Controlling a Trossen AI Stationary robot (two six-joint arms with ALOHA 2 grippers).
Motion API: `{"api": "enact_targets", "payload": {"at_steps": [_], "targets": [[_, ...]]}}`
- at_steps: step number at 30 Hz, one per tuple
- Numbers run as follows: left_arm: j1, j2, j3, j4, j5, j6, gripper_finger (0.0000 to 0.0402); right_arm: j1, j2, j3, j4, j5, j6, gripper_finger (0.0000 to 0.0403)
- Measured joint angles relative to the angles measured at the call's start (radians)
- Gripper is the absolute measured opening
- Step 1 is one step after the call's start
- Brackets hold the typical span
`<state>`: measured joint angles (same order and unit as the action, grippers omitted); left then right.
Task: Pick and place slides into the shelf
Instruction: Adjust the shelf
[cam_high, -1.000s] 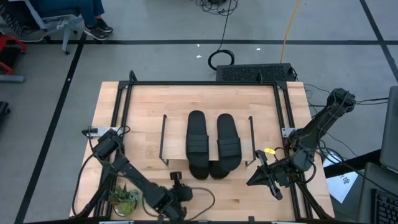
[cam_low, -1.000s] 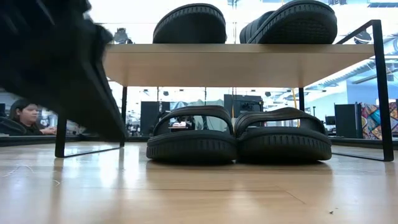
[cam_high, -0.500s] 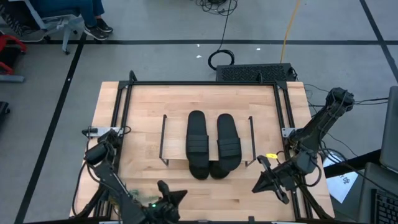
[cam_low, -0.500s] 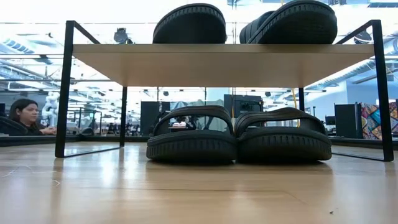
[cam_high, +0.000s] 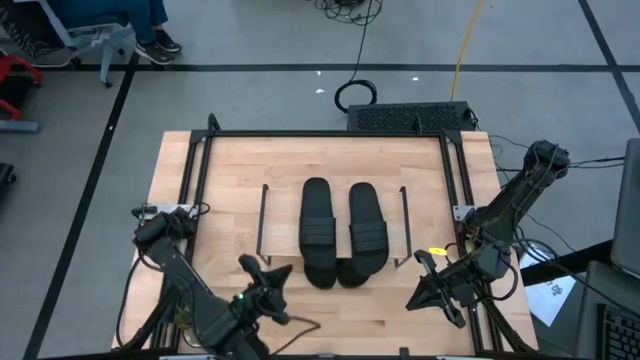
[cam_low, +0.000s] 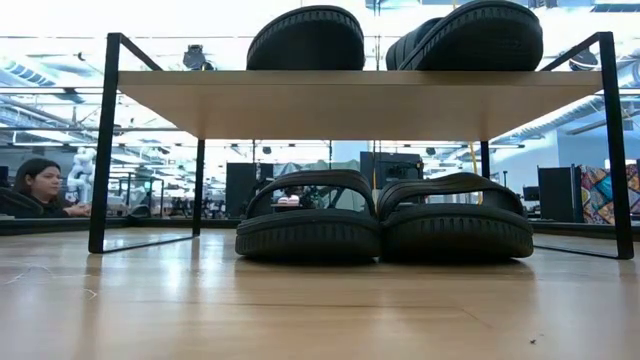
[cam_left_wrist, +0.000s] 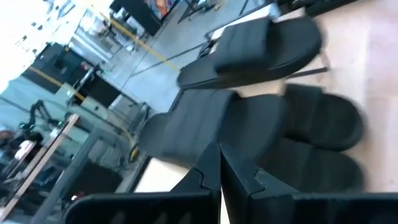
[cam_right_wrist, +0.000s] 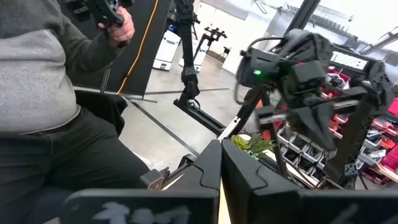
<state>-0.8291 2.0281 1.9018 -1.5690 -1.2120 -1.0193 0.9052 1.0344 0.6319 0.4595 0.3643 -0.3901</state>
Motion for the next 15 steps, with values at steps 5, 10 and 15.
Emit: {"api": "enact_targets", "payload": {"at_steps": [5,10,15], "targets": [[0.039,-0.034,-0.04,0.002,-0.04,0.084,0.0,0.0,0.0,0.0,-0.001,-0.001,-0.012,0.0],[0.12,-0.114,-0.075,0.002,-0.11,0.166,0.0,0.0,0.0,0.0,-0.001,0.0,-0.015,0.0],[0.244,-0.223,-0.077,0.061,-0.157,0.328,0.0,0.0,0.0,0.0,-0.009,0.0,-0.015,0.0]]}}
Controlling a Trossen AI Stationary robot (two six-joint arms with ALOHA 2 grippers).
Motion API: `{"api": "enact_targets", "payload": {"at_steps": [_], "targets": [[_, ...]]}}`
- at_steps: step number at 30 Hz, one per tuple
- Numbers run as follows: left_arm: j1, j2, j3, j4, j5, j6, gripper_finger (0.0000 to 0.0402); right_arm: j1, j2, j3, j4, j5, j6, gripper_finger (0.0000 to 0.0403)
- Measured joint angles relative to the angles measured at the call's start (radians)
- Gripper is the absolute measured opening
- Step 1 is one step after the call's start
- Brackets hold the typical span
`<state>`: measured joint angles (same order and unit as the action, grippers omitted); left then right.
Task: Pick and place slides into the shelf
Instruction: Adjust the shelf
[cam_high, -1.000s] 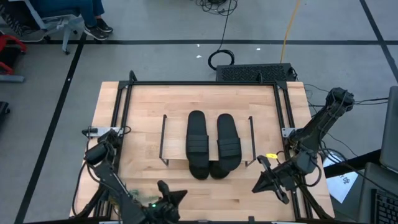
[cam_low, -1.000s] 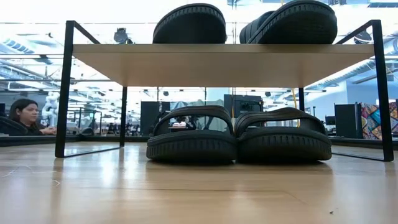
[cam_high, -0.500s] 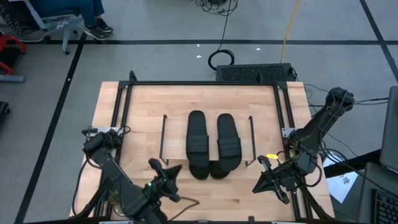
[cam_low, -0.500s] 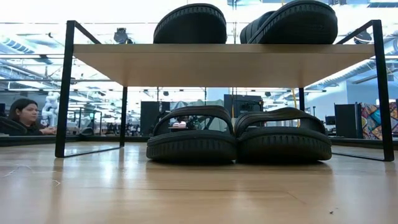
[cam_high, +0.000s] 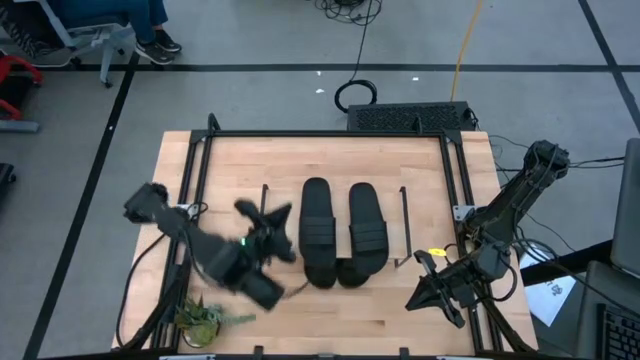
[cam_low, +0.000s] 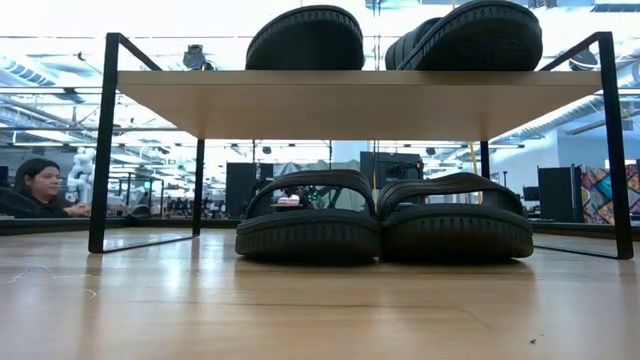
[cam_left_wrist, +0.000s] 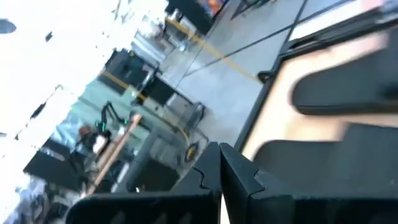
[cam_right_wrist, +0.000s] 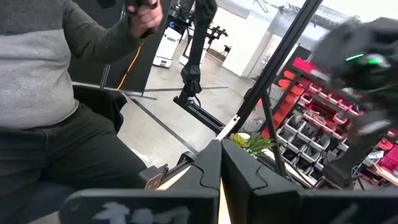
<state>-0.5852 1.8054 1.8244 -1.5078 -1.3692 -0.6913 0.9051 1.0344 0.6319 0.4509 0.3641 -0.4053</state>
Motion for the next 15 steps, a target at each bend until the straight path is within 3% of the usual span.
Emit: {"api": "enact_targets", "payload": {"at_steps": [2,4,6,9,11,13,15], "targets": [[0.064,-0.048,0.0,0.105,0.052,0.115,0.0,0.0,0.0,0.0,0.0,0.0,-0.008,0.0],[0.133,-0.084,-0.002,0.285,0.184,0.213,0.0,0.0,0.0,0.0,0.001,0.0,-0.027,0.0],[0.194,-0.1,-0.039,0.538,0.404,0.351,0.0,0.0,0.0,0.0,0.003,0.0,-0.039,0.0],[0.244,-0.1,-0.14,0.938,0.829,0.718,0.0,-0.001,0.0,0.0,0.012,-0.001,-0.051,0.0],[0.271,-0.096,-0.181,1.117,1.05,0.926,0.0,-0.001,0.0,0.0,0.011,-0.002,-0.052,0.0],[0.305,-0.102,-0.185,1.206,1.11,1.065,0.0,-0.001,0.0,0.0,0.01,-0.002,-0.045,0.0],[0.353,-0.121,-0.156,1.146,1.029,1.104,0.0,-0.001,0.0,0.0,0.008,-0.002,-0.026,0.0]]}}
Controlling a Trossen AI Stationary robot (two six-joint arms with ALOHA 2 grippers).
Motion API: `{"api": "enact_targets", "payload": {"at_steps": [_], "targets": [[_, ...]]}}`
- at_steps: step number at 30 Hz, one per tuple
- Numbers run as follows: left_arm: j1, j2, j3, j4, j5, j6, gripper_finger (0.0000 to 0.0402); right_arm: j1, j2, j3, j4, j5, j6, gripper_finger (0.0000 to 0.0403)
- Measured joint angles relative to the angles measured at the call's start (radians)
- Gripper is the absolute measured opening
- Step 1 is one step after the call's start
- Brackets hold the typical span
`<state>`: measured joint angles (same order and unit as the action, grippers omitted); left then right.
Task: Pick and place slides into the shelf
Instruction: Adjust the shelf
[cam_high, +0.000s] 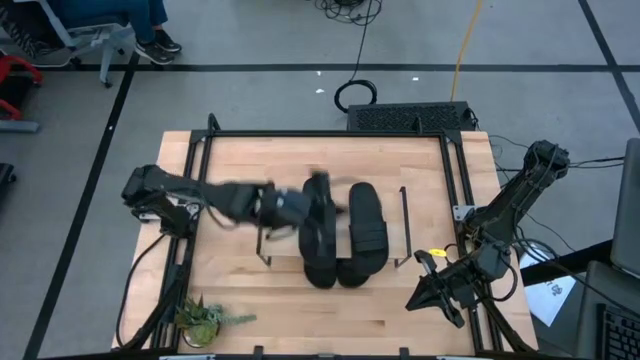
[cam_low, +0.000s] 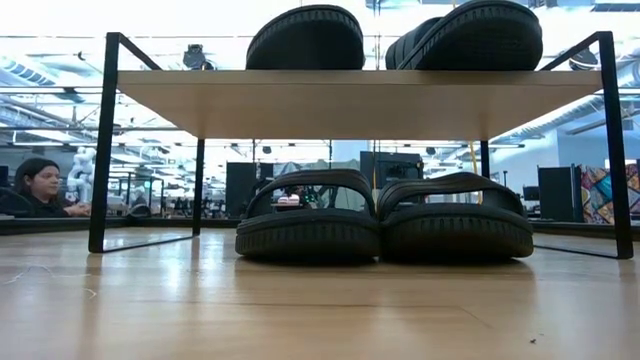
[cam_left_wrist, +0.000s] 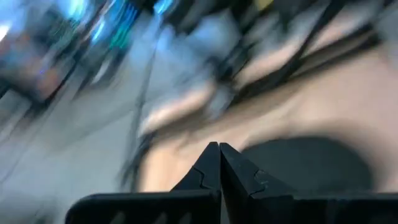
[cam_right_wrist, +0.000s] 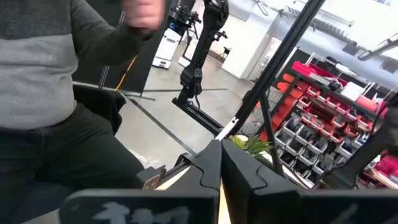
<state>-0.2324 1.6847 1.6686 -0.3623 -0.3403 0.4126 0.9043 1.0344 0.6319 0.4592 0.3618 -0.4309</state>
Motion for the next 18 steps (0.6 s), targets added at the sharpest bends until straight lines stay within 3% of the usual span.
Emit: {"api": "enact_targets", "payload": {"at_steps": [3,6,10,14,18], "targets": [[0.091,-0.059,0.022,-0.24,-0.108,-0.078,0.0,0.0,0.0,0.0,-0.015,0.0,0.014,0.0],[0.173,-0.178,-0.02,-0.463,-0.094,-0.215,0.0,0.0,0.0,-0.001,-0.058,0.001,0.019,0.0],[0.194,-0.377,-0.202,-0.543,-0.129,-0.3,0.0,0.0,0.0,-0.001,-0.109,0.003,0.014,0.0],[0.181,-0.583,-0.353,-0.676,-0.207,-0.574,0.0,0.0,0.0,-0.001,-0.111,0.004,0.025,0.0],[0.127,-0.717,-0.501,-0.694,-0.15,-0.791,0.0,-0.001,0.0,-0.001,-0.096,0.005,0.027,0.0]]}}
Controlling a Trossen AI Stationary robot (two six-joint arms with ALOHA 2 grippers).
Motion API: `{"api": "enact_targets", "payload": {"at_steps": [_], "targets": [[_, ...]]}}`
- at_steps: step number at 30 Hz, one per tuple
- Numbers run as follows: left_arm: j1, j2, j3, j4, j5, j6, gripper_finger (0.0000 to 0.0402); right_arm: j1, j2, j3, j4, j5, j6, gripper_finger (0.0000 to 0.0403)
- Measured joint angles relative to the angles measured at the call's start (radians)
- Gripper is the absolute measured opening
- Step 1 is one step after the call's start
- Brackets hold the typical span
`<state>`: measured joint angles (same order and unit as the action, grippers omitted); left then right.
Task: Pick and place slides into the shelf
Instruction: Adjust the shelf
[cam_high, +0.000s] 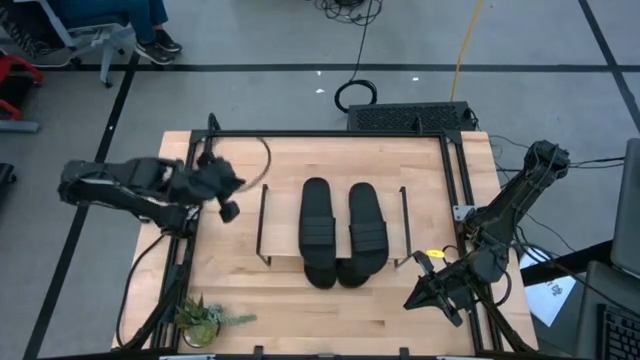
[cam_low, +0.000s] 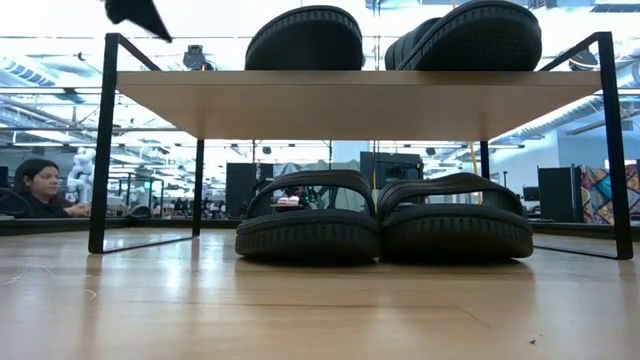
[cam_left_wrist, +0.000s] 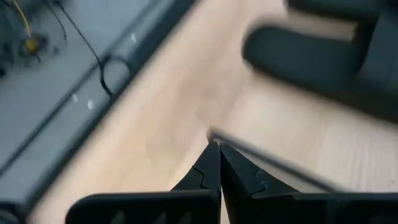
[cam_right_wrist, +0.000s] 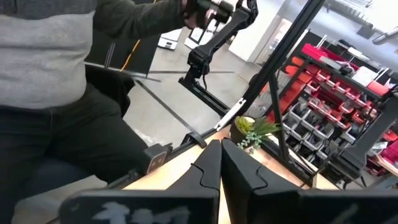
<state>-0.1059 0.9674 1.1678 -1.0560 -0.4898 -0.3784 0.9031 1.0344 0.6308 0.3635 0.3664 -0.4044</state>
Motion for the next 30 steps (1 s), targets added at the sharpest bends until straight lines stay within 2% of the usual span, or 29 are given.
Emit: {"api": "enact_targets", "payload": {"at_steps": [3,9,16,19,24,30], "targets": [[-0.046,-0.029,-0.096,-0.024,0.015,-0.09,0.0,-0.007,0.0,0.0,0.009,0.001,-0.004,0.0],[-0.161,-0.027,-0.21,-0.106,0.024,-0.343,0.0,-0.015,0.0,0.0,0.01,0.002,-0.001,0.0],[-0.316,0.018,-0.335,-0.069,0.156,-0.566,0.0,-0.014,0.0,0.0,0.005,0.002,-0.001,0.0],[-0.36,0.057,-0.376,0.007,0.161,-0.601,0.0,-0.014,0.0,0.0,0.004,0.002,-0.001,0.0],[-0.362,0.165,-0.407,0.156,0.16,-0.604,0.0,-0.014,0.0,0.0,0.011,0.002,-0.002,0.0],[-0.41,0.291,-0.408,0.192,0.134,-0.701,0.0,-0.014,0.0,0.0,0.013,0.002,-0.001,0.0]]}}
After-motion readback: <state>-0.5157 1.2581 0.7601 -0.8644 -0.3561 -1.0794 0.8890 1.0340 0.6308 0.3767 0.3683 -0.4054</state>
